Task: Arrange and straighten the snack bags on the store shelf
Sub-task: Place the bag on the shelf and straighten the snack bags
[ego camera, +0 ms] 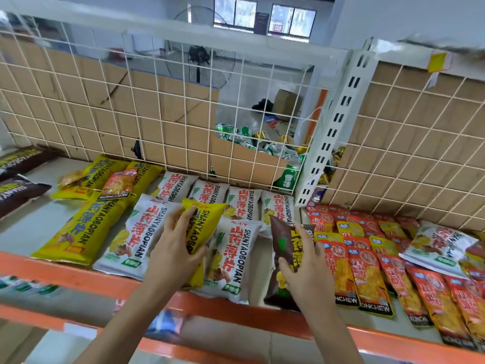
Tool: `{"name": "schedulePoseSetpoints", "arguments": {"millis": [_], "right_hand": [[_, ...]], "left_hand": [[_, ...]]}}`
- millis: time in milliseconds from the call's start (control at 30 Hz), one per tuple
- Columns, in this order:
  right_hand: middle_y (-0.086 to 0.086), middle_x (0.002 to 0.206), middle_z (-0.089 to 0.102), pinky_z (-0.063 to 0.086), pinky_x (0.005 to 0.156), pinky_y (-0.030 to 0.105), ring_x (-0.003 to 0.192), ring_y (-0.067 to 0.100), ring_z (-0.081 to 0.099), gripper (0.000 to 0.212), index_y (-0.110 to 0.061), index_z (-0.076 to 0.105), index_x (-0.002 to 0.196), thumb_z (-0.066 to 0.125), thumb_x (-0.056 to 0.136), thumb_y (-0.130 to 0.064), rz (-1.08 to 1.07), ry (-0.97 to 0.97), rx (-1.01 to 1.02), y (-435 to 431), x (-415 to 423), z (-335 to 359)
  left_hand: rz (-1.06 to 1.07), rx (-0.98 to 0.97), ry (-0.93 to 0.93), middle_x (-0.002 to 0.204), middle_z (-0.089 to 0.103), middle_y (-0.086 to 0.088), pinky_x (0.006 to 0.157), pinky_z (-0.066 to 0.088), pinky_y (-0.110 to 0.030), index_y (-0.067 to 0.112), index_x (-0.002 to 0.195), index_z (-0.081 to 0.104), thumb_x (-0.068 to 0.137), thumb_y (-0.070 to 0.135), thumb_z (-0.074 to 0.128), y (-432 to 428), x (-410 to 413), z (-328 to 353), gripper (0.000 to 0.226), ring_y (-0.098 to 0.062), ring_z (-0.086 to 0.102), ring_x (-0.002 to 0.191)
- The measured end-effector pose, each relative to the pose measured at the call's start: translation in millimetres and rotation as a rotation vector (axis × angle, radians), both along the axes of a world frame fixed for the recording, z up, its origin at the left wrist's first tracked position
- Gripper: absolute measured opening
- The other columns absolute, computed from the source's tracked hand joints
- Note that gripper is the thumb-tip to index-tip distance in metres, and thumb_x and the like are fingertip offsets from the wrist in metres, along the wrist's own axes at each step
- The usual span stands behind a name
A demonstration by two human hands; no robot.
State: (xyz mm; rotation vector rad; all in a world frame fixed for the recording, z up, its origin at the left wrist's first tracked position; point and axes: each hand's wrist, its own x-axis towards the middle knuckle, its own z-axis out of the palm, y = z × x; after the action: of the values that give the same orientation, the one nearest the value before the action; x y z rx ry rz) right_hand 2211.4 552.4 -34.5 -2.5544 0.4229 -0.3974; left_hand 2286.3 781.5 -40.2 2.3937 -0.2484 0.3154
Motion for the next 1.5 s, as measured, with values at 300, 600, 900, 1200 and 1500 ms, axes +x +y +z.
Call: {"name": "schedulePoseSetpoints", "arguments": {"millis": [300,600,900,1200,1500], "right_hand": [[0.003,0.148,0.026,0.034,0.046,0.011,0.084,0.009,0.055,0.071,-0.037,0.019,0.141,0.062,0.085,-0.034,0.076,-0.012,-0.013,1,5,27],[0.002,0.135,0.04,0.039,0.065,0.018,0.103,0.014,0.048,0.07,-0.035,0.021,0.143,0.061,0.086,-0.03,0.216,-0.084,-0.032,53,24,52],[0.005,0.141,0.036,0.042,0.07,0.021,0.111,0.021,0.049,0.071,-0.039,0.019,0.142,0.061,0.086,-0.031,0.291,-0.109,-0.006,143,60,52],[0.003,0.129,0.041,0.039,0.073,0.018,0.103,0.018,0.049,0.072,-0.036,0.023,0.143,0.064,0.084,-0.026,0.261,-0.143,0.042,252,94,50],[0.007,0.138,0.039,0.043,0.09,0.038,0.121,0.028,0.046,0.073,-0.033,0.025,0.142,0.065,0.082,-0.026,0.176,-0.117,0.049,320,112,43]], "left_hand": [[0.025,-0.038,-0.107,0.142,0.028,0.001,0.071,0.048,-0.035,0.024,0.14,0.036,0.076,0.021,0.073,20,-14,16,0.074,-0.025,0.052,0.109],[0.186,-0.034,-0.125,0.14,0.032,-0.005,0.085,0.044,-0.039,0.021,0.139,0.039,0.072,0.017,0.076,98,-20,25,0.077,-0.029,0.047,0.116],[0.265,-0.012,-0.089,0.138,0.034,-0.003,0.08,0.047,-0.043,0.024,0.138,0.039,0.072,0.019,0.076,198,-7,26,0.076,-0.031,0.052,0.109],[0.201,-0.008,-0.076,0.14,0.03,0.003,0.075,0.045,-0.035,0.028,0.139,0.038,0.072,0.019,0.074,298,30,34,0.076,-0.023,0.045,0.116],[0.024,0.041,-0.068,0.143,0.028,0.006,0.078,0.044,-0.031,0.028,0.139,0.037,0.063,0.038,0.055,352,64,30,0.078,-0.018,0.042,0.12]]}}
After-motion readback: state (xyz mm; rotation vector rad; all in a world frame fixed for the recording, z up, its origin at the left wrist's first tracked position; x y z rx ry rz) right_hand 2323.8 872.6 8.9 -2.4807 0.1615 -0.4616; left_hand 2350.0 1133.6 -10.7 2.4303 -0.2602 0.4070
